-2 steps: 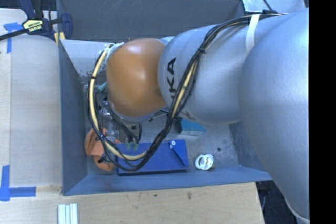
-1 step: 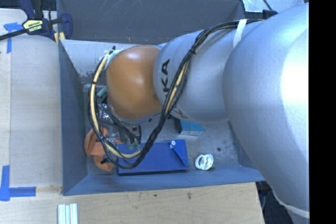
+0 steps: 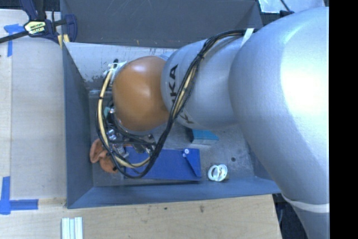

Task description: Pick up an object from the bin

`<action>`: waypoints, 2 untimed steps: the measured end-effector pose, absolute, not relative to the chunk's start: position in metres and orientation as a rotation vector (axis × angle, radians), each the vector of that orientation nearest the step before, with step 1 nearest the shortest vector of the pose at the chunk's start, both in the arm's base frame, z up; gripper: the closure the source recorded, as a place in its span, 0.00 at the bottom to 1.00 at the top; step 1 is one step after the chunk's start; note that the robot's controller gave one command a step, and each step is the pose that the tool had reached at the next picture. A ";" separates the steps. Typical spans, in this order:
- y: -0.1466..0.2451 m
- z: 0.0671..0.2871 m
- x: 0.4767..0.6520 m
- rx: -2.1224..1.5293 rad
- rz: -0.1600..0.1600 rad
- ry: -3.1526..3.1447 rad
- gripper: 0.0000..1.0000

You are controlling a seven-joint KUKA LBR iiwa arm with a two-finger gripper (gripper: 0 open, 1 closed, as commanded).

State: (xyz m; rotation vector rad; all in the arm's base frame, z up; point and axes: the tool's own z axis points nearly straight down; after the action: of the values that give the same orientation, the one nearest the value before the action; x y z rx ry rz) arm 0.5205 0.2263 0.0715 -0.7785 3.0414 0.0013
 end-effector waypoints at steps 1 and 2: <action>0.226 0.071 0.521 -0.778 0.001 3.042 1.00; 0.238 0.072 0.503 -0.763 0.000 3.043 1.00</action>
Offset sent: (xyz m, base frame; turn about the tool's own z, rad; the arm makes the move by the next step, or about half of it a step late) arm -0.0222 0.0133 -0.0015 0.0094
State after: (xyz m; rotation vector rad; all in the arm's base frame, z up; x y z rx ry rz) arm 0.5026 0.2376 0.0717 -0.7630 3.0427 -0.0001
